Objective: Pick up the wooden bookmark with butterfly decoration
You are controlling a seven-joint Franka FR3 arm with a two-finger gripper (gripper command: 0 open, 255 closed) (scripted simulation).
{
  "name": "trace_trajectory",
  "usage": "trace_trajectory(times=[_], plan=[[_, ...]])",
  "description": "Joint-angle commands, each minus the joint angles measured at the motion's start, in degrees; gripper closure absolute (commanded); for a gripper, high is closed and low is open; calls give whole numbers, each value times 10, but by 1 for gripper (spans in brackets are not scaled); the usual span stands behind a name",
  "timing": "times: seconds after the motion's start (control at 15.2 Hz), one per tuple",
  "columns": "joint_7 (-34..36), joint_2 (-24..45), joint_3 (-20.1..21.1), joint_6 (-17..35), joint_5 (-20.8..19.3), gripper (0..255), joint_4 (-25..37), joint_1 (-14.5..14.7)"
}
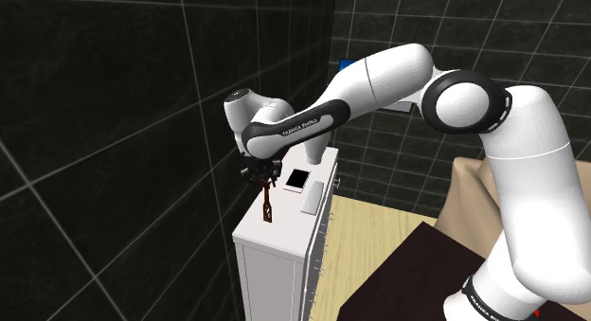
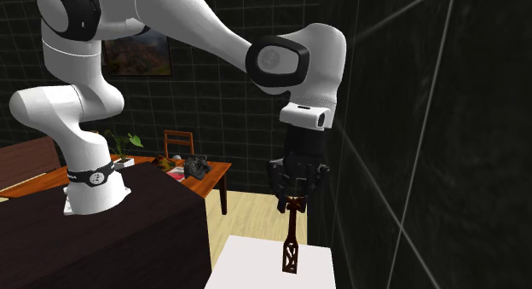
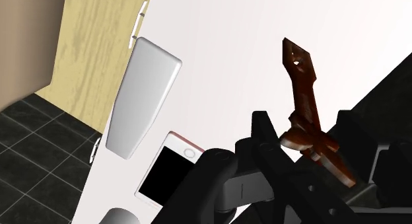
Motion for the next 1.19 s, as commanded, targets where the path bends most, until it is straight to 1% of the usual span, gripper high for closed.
trace_trajectory(times=[0.0, 0.33, 1.12], plan=[[0, 1, 0, 0, 0, 255, -1, 0], [-7, -14, 3, -23, 7, 255, 9, -1], [-27, -40, 10, -90, 21, 255, 54, 0]])
